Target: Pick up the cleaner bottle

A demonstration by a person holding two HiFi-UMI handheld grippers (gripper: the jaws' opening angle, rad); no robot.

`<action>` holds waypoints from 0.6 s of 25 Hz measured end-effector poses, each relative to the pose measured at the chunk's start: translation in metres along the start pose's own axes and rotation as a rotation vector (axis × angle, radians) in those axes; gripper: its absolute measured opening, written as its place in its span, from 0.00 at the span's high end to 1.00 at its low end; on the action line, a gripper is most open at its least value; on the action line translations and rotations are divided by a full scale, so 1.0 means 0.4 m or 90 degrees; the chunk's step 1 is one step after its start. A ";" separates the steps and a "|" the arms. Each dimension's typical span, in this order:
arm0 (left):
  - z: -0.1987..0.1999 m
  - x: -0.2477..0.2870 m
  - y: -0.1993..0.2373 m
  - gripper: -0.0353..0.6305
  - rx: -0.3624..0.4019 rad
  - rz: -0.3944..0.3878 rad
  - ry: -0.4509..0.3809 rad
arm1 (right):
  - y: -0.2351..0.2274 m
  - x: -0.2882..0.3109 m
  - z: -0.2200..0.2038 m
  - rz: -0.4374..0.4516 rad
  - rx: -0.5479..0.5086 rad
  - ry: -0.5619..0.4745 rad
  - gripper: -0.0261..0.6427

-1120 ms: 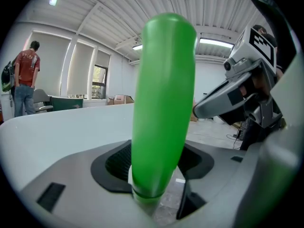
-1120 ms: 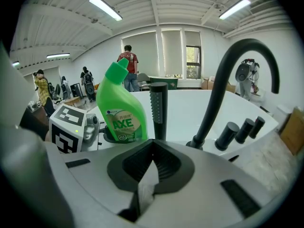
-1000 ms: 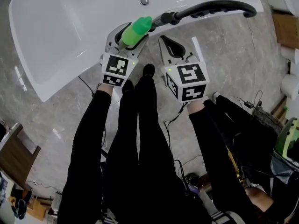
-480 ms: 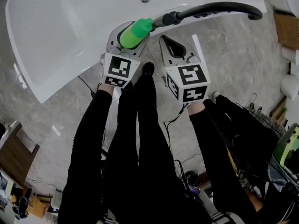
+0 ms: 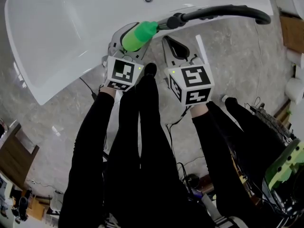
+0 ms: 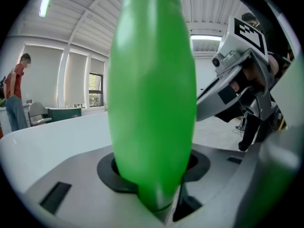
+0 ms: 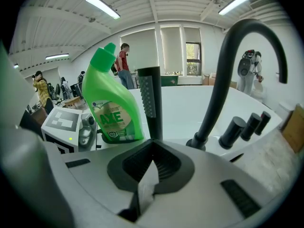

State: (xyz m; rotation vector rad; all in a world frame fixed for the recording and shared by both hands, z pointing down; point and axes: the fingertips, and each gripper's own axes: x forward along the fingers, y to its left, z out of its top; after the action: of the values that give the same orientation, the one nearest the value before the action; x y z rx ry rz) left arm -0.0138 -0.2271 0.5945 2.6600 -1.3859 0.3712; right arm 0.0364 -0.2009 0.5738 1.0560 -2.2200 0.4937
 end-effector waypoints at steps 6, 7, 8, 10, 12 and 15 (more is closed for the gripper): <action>0.000 0.005 -0.001 0.64 0.003 0.003 -0.001 | -0.013 0.001 -0.001 -0.004 0.002 0.002 0.96; 0.002 0.012 -0.004 0.64 0.003 0.004 -0.001 | -0.022 -0.001 0.000 -0.004 0.002 0.003 0.96; 0.005 0.016 -0.006 0.64 0.001 0.005 -0.002 | -0.029 -0.003 0.001 -0.005 0.002 0.002 0.96; 0.012 0.011 -0.001 0.64 -0.007 0.008 -0.005 | -0.031 -0.005 0.005 -0.007 0.001 0.001 0.96; 0.018 -0.008 0.008 0.64 -0.015 0.012 -0.010 | -0.019 -0.006 0.006 -0.010 0.001 0.000 0.96; 0.025 -0.021 0.016 0.64 -0.018 0.016 -0.016 | -0.019 -0.004 0.003 -0.015 0.003 -0.001 0.96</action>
State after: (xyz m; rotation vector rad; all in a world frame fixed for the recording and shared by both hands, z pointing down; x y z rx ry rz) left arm -0.0221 -0.2263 0.5826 2.6368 -1.4213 0.3185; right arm 0.0426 -0.2052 0.5721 1.0841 -2.2060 0.4892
